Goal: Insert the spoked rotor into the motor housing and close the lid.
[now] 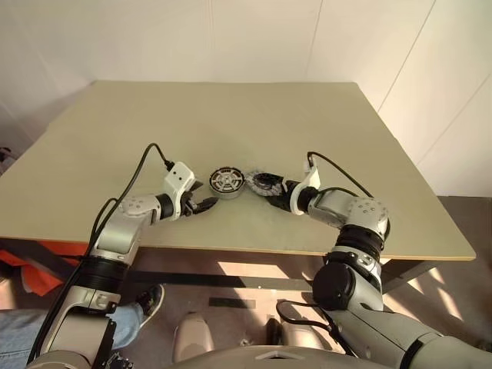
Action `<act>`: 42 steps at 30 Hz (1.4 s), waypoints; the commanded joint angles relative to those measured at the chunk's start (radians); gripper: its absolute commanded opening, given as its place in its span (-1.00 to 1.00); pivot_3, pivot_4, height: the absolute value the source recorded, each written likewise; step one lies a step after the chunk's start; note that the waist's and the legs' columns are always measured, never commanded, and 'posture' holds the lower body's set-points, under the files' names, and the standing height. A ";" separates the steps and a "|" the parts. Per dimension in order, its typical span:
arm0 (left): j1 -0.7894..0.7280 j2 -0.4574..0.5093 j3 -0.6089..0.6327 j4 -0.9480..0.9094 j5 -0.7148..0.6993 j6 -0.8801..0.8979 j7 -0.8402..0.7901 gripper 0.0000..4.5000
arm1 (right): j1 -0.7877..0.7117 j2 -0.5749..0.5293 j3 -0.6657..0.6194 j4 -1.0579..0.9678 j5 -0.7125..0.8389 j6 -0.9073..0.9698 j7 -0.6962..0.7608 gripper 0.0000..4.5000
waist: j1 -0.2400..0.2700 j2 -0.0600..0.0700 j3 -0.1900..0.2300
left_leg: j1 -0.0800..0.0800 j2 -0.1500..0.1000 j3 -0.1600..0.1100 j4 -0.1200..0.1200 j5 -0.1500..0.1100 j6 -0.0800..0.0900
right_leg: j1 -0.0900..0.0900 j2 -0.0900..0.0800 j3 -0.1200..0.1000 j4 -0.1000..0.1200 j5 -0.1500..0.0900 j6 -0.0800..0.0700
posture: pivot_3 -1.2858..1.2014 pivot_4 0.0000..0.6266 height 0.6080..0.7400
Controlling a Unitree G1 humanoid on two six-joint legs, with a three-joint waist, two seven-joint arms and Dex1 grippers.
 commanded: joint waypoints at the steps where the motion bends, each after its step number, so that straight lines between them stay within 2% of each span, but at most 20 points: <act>1: -0.001 0.009 0.025 -0.052 -0.011 0.004 0.009 0.62 | -0.054 0.042 0.077 0.088 0.009 -0.125 0.052 0.90 | -0.003 0.000 0.000 | 0.000 0.000 0.000 0.000 0.000 0.000 | 0.000 0.000 0.000 0.000 0.000 0.000 | 0.03 -1.00 1.00; 5: 0.004 0.008 0.023 -0.058 -0.009 0.008 0.012 0.62 | -0.074 0.004 0.144 0.131 0.013 -0.229 0.121 0.90 | -0.005 0.000 0.000 | 0.004 0.000 0.000 0.000 -0.001 0.002 | -0.002 0.000 -0.001 0.000 0.000 0.000 | 0.03 -1.00 1.00; 9: 0.002 0.002 0.014 -0.055 -0.005 0.010 0.012 0.62 | -0.132 -0.024 0.193 0.142 0.039 -0.318 0.193 0.90 | 0.002 0.000 0.001 | 0.000 0.000 0.000 0.001 -0.001 0.002 | -0.004 0.000 -0.001 0.000 0.001 -0.001 | 0.03 -1.00 1.00; 14: -0.008 -0.008 0.005 -0.040 0.000 0.005 0.009 0.62 | -0.181 -0.015 0.252 0.097 0.088 -0.307 0.257 0.90 | 0.005 0.000 0.000 | -0.001 0.000 0.000 0.001 -0.001 0.002 | -0.004 0.000 -0.001 0.000 0.004 -0.007 | 0.03 -1.00 1.00; 22: -0.010 -0.011 0.014 -0.031 0.002 0.000 0.013 0.62 | -0.181 0.009 0.337 0.088 0.097 -0.305 0.252 0.90 | 0.004 0.000 0.000 | -0.007 0.000 0.000 0.000 -0.006 0.009 | -0.005 0.000 -0.002 -0.005 0.005 -0.010 | 0.03 -1.00 1.00; 25: -0.002 -0.009 0.018 -0.035 0.001 -0.001 0.015 0.62 | -0.156 -0.022 0.435 0.043 0.053 -0.335 0.315 0.90 | 0.005 0.000 0.000 | -0.006 0.000 0.000 0.000 -0.006 0.009 | -0.005 0.000 -0.002 -0.005 0.005 -0.010 | 0.03 -1.00 1.00; 29: 0.012 -0.010 0.018 -0.034 0.003 -0.007 0.018 0.62 | -0.112 -0.117 0.658 -0.022 -0.134 -0.573 0.454 0.90 | 0.009 0.000 0.000 | -0.006 0.000 0.000 0.001 -0.005 0.007 | -0.005 0.000 -0.002 -0.004 0.005 -0.010 | 0.03 -1.00 1.00; 36: 0.015 -0.020 0.018 -0.031 0.002 -0.011 0.030 0.62 | -0.120 -0.221 0.889 0.153 -0.423 -0.986 0.583 0.95 | 0.005 -0.001 0.001 | -0.005 0.000 0.000 0.002 -0.005 0.007 | -0.004 0.000 -0.002 -0.002 0.004 -0.009 | 0.03 -1.00 1.00; 42: 0.028 -0.029 0.019 -0.039 0.001 -0.009 0.046 0.62 | -0.181 -0.177 0.928 0.342 -0.517 -1.153 0.588 0.95 | 0.000 -0.001 0.001 | -0.006 0.000 0.000 0.002 -0.005 0.008 | -0.006 0.000 -0.002 -0.002 0.005 -0.010 | 0.03 -1.00 1.00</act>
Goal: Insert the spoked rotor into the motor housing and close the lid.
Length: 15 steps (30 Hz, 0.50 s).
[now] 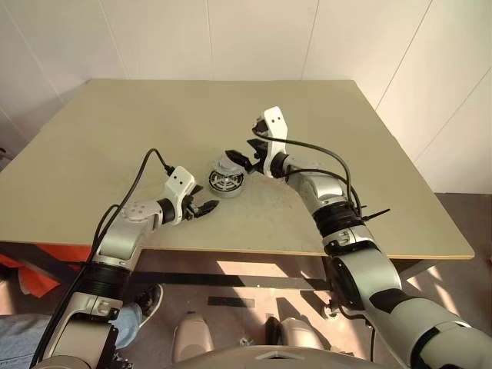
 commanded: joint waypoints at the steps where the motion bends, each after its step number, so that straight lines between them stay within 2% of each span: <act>1: 0.001 -0.003 0.016 -0.031 -0.003 -0.015 0.014 0.62 | -0.081 0.032 0.009 0.071 -0.044 -0.111 -0.008 0.95 | 0.000 0.000 0.000 | 0.000 0.000 0.000 0.000 0.000 0.000 | 0.000 0.000 0.000 0.000 0.000 0.000 | 0.03 -1.00 1.00; 15: 0.042 0.000 0.028 -0.069 -0.008 -0.006 0.040 0.62 | -0.174 0.068 -0.074 0.381 -0.057 -0.191 -0.049 0.95 | -0.001 0.000 0.000 | -0.002 0.000 0.000 0.003 -0.004 0.006 | 0.000 0.000 0.000 0.001 0.000 -0.001 | 0.03 -1.00 1.00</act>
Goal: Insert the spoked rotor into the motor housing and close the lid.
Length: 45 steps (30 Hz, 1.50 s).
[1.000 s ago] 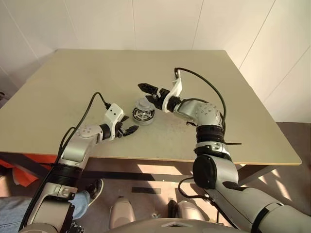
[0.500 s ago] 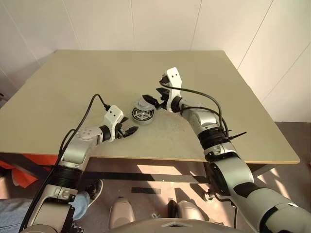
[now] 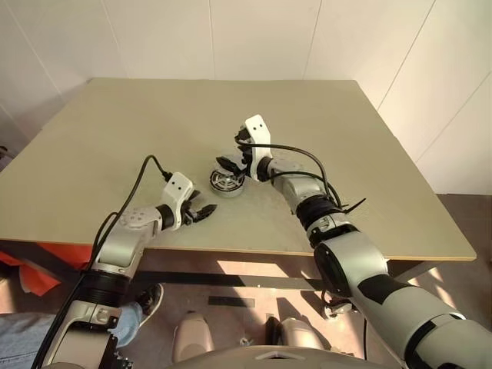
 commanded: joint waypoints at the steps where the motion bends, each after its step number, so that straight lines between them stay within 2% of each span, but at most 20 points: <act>1: -0.007 0.007 0.020 -0.038 -0.007 -0.008 0.004 0.62 | -0.052 -0.003 -0.034 0.046 -0.005 -0.043 -0.016 0.95 | 0.000 0.000 0.000 | 0.000 0.000 0.000 0.000 0.000 0.000 | 0.000 0.000 0.000 0.000 0.000 0.000 | 0.03 -1.00 1.00; 11: -0.012 0.012 0.025 -0.033 -0.006 -0.009 0.004 0.62 | -0.091 -0.014 -0.077 0.124 -0.017 -0.067 -0.024 0.95 | 0.000 0.000 0.000 | 0.000 0.000 0.000 0.001 0.000 0.000 | 0.000 0.000 0.000 0.000 0.000 0.000 | 0.03 -1.00 1.00; 21: -0.005 0.018 0.032 -0.041 -0.008 -0.003 0.006 0.62 | -0.081 0.027 -0.076 0.153 -0.037 -0.065 -0.030 0.95 | 0.000 0.000 0.000 | 0.000 0.000 0.000 0.001 0.000 0.001 | 0.000 0.000 0.000 0.000 0.000 0.000 | 0.03 -1.00 1.00; 35: 0.000 0.023 0.036 -0.050 -0.007 0.004 0.009 0.62 | -0.082 0.029 -0.097 0.201 -0.056 -0.074 -0.057 0.95 | -0.001 0.000 0.000 | 0.001 0.000 0.000 0.001 0.000 0.001 | 0.000 0.000 0.000 0.001 0.000 0.000 | 0.03 -1.00 1.00; 38: -0.001 0.023 0.037 -0.048 -0.007 0.003 0.009 0.62 | -0.085 0.025 -0.099 0.197 -0.058 -0.077 -0.054 0.70 | -0.001 0.000 0.000 | 0.000 0.000 0.000 0.001 -0.001 0.001 | 0.000 0.000 0.000 0.001 0.000 0.000 | 0.03 -1.00 1.00; 41: -0.003 0.023 0.037 -0.045 -0.007 0.002 0.010 0.62 | -0.085 0.022 -0.098 0.192 -0.062 -0.080 -0.046 0.32 | -0.001 0.000 0.000 | 0.001 0.000 0.000 0.001 -0.001 0.001 | 0.000 0.000 0.000 0.001 0.000 0.000 | 0.03 -1.00 1.00; 45: -0.003 0.022 0.037 -0.042 -0.006 0.001 0.010 0.62 | -0.084 0.019 -0.098 0.190 -0.066 -0.082 -0.042 0.32 | -0.003 0.000 0.000 | 0.001 0.001 0.000 0.001 -0.001 0.001 | 0.000 0.000 0.000 0.001 0.000 0.000 | 0.03 -1.00 1.00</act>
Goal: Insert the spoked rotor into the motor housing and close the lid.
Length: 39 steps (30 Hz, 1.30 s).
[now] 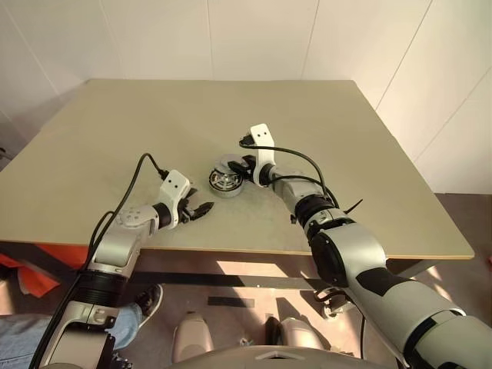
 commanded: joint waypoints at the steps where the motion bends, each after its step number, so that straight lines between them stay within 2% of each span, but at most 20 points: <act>1: -0.006 0.009 0.022 -0.032 -0.006 -0.011 0.006 0.62 | -0.018 0.001 -0.005 -0.013 -0.005 -0.006 0.013 0.32 | -0.001 0.000 0.000 | 0.000 0.000 0.000 0.000 0.000 0.000 | 0.000 0.000 0.000 0.000 0.000 0.000 | 0.03 -1.00 1.00; 18: -0.016 0.003 0.020 -0.020 -0.005 -0.016 0.005 0.62 | -0.047 0.014 -0.015 -0.011 -0.001 0.013 0.048 0.32 | -0.018 0.000 0.000 | -0.001 0.000 0.000 0.000 0.000 0.000 | 0.000 0.000 0.000 0.000 0.000 0.000 | 0.03 -1.00 1.00; 21: -0.010 0.004 0.024 -0.026 -0.006 -0.014 0.009 0.62 | -0.039 0.023 0.001 -0.005 -0.014 0.019 0.071 0.57 | -0.019 0.000 0.000 | -0.001 0.000 0.000 0.000 0.000 0.000 | 0.000 0.000 0.000 0.000 0.000 0.000 | 0.03 -1.00 1.00; 24: -0.002 0.008 0.029 -0.034 -0.008 -0.012 0.011 0.62 | -0.038 0.026 0.002 -0.014 -0.021 0.002 0.061 0.99 | -0.019 0.000 0.000 | -0.001 0.000 0.000 0.000 0.000 0.001 | 0.000 0.000 0.000 0.000 0.000 0.000 | 0.03 -1.00 1.00; 39: -0.037 -0.001 0.027 0.004 -0.004 -0.024 0.006 0.62 | -0.024 -0.008 -0.013 -0.104 -0.004 0.026 0.101 0.99 | -0.019 0.000 0.000 | -0.001 0.000 0.000 0.000 0.000 0.001 | -0.001 0.000 0.000 0.000 0.000 0.000 | 0.03 -1.00 1.00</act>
